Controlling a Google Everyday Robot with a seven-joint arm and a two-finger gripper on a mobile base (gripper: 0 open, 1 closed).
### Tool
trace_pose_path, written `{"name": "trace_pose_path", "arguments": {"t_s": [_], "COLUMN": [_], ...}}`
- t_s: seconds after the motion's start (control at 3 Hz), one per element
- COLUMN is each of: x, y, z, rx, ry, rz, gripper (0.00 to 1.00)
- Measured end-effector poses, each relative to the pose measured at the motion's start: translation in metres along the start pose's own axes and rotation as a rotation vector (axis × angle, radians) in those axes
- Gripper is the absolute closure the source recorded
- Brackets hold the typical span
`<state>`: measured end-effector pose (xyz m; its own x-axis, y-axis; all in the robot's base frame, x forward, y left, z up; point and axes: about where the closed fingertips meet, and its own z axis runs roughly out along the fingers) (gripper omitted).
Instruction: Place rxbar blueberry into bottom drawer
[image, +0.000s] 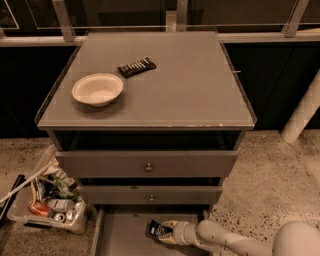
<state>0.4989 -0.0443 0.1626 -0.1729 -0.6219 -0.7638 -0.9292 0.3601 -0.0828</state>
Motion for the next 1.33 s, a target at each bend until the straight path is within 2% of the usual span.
{"name": "trace_pose_path", "arguments": {"t_s": [0.67,1.0,1.33], "x": [0.027,0.033,0.033], "y": [-0.006,-0.005,-0.005], "z": [0.02,0.016,0.016], "rx": [0.033,0.043,0.043], "ry": [0.012,0.008,0.008], "rz": [-0.022,-0.016,-0.016], "gripper": [1.0,1.0,0.81]}}
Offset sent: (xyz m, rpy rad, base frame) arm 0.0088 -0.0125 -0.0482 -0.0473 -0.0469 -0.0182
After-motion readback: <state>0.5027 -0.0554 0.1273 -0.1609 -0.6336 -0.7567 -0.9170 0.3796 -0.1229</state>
